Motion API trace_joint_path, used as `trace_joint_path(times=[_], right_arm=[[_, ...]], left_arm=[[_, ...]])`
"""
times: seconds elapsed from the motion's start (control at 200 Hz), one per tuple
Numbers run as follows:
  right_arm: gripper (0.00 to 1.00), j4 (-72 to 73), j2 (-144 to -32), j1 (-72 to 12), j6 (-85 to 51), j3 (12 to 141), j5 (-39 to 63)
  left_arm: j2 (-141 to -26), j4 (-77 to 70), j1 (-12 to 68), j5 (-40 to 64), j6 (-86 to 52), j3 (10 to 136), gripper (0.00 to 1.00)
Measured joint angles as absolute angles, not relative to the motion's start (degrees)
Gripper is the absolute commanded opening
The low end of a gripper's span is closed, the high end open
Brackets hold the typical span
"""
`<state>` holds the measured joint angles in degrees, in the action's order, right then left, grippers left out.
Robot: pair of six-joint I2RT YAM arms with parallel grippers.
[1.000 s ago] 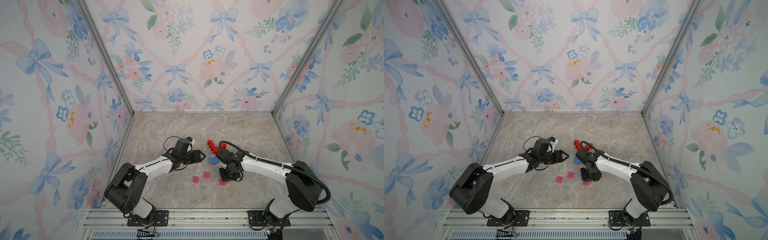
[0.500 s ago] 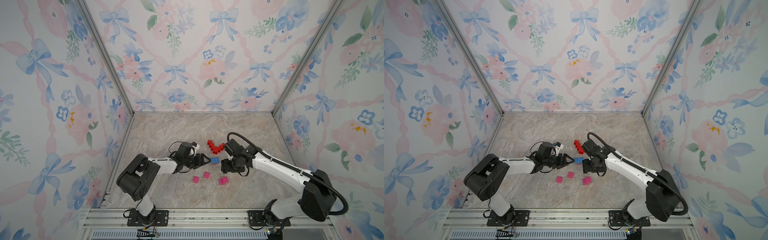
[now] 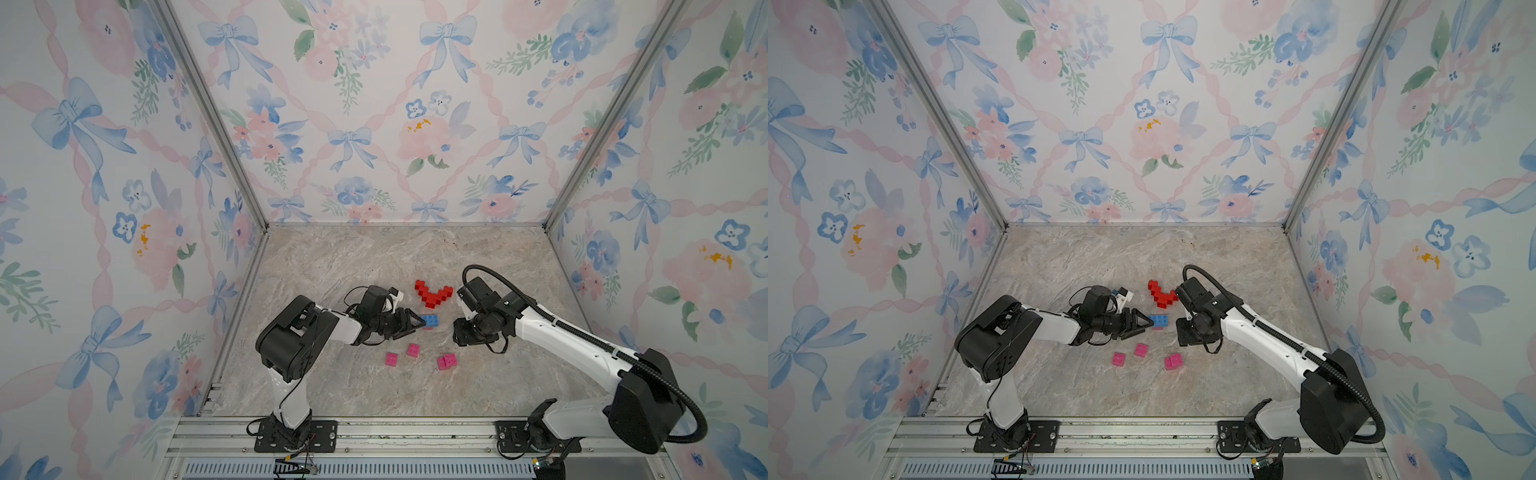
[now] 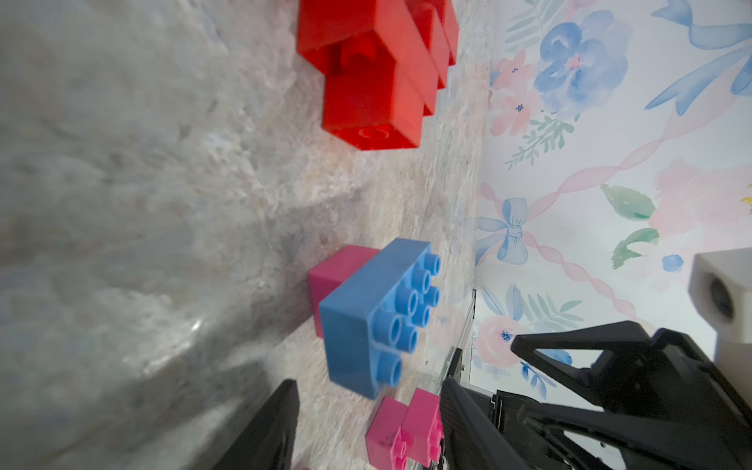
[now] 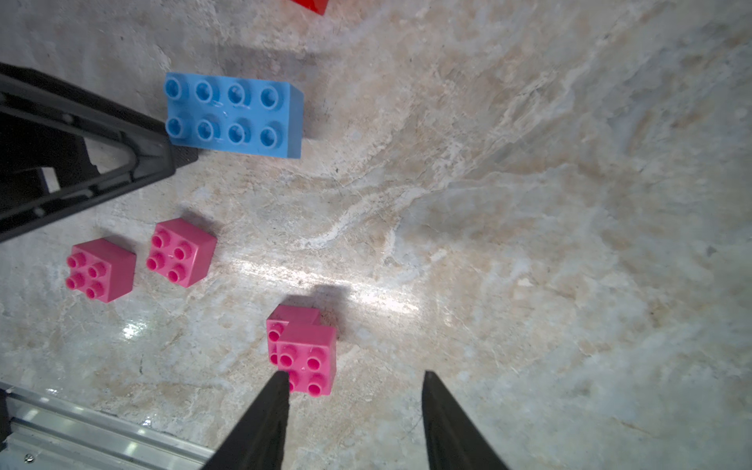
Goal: Assemble the letter v with lego
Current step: Adjust the lego brick at the center of the board.
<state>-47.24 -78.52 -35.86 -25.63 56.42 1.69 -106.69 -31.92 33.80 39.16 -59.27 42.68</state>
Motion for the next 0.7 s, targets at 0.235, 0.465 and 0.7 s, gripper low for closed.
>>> trace_joint_path(times=[0.235,0.465,0.7], right_arm=[[0.40,-45.2,-78.9,-34.4,-22.5,55.3,2.8],[0.27,-40.0,-83.7,-34.5,-21.1,55.3,3.8],[0.23,-35.6,-91.9,-36.6,-20.3,55.3,4.3]], left_arm=[[-109.9,-34.3,33.8,39.7,-60.3,43.5,0.52],[-110.3,-35.2,33.8,39.9,-60.4,43.7,0.47],[-110.8,-36.4,33.7,40.1,-60.6,43.9,0.42]])
